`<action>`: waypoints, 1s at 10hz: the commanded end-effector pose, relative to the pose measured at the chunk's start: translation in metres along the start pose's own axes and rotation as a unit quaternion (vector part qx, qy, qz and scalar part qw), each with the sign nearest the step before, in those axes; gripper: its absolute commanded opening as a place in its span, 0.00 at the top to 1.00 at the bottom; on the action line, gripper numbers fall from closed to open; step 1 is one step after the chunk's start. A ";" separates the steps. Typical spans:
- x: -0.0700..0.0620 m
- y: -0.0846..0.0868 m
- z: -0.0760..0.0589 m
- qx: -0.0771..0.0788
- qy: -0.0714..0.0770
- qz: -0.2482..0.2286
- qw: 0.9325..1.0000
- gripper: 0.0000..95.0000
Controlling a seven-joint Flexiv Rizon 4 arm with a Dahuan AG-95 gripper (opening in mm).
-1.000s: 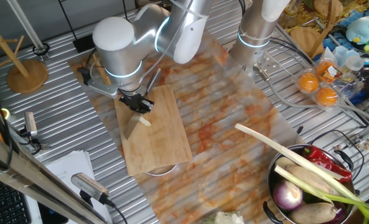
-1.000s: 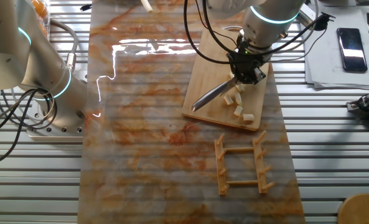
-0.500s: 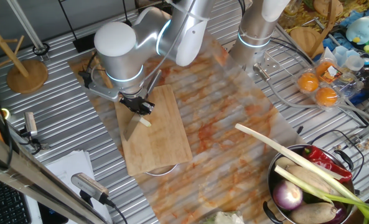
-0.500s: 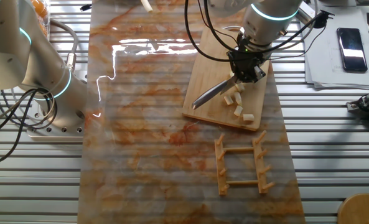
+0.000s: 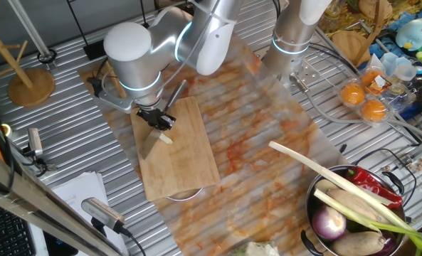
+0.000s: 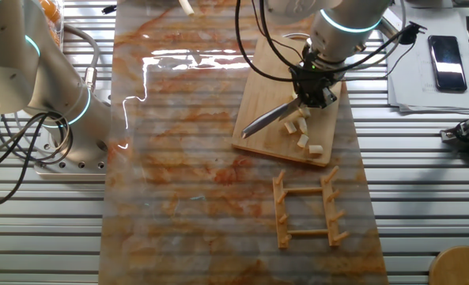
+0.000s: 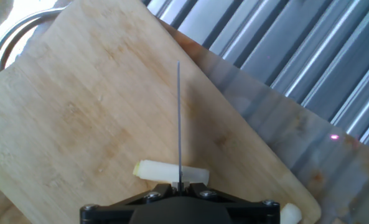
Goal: Chop the scallions
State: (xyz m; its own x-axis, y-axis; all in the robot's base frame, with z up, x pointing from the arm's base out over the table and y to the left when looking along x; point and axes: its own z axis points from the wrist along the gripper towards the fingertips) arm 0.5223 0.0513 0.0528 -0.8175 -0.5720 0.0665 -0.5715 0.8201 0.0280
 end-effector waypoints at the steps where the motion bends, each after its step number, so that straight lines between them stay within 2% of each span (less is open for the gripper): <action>1: 0.001 -0.002 0.009 0.002 0.001 0.002 1.000 1.00; 6: 0.000 -0.002 0.010 0.001 -0.004 0.009 1.000 1.00; 8: -0.002 -0.003 0.015 0.003 -0.002 0.013 1.000 1.00; 10: -0.004 -0.005 0.022 -0.004 0.002 0.023 1.000 1.00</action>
State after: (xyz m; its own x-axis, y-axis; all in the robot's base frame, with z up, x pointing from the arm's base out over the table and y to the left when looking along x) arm 0.5263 0.0496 0.0530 -0.8435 -0.5326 0.0694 -0.5315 0.8464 0.0347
